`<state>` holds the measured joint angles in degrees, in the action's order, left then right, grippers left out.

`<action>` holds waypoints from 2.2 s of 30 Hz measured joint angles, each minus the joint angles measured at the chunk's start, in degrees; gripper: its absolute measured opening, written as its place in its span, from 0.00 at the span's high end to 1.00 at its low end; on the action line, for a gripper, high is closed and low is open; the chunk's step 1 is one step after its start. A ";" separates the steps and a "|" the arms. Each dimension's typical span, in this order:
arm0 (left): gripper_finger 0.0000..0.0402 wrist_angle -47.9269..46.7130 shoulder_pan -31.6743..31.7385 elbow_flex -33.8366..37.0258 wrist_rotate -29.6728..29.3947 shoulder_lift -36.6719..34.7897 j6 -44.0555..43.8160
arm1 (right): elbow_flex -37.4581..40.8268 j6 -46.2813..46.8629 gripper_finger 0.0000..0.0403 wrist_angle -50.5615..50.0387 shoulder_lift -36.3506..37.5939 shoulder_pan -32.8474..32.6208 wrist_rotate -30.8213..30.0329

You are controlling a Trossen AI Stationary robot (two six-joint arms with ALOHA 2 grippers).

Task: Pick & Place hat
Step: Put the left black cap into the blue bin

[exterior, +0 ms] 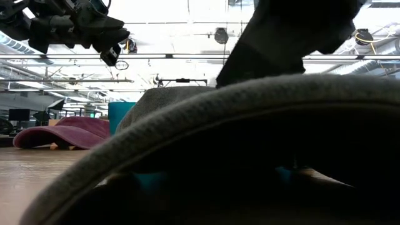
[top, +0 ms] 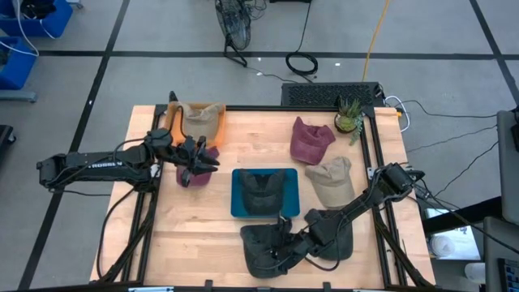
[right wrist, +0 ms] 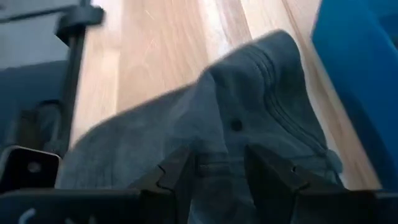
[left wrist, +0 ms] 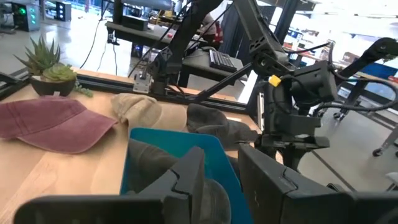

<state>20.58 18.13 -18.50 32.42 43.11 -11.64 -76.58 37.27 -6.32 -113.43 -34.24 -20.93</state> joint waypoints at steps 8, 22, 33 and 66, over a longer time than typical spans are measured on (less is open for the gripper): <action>0.75 -0.01 -0.01 0.00 -0.46 0.00 0.61 | 1.10 -0.76 0.68 4.77 0.02 0.00 0.20; 0.75 -0.90 -0.02 0.00 -0.98 0.00 0.72 | 2.75 0.39 0.75 5.04 0.02 -0.26 0.26; 0.75 -1.58 -0.02 0.00 -1.54 0.00 1.03 | 4.40 0.73 0.86 10.04 0.02 -0.37 0.20; 0.75 -1.06 -0.02 0.04 -2.51 0.00 2.08 | 4.38 -34.48 0.99 -3.16 17.45 18.91 9.28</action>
<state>19.53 18.11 -18.46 29.91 43.11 -9.55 -72.20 2.79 -9.48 -95.98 -15.33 -11.64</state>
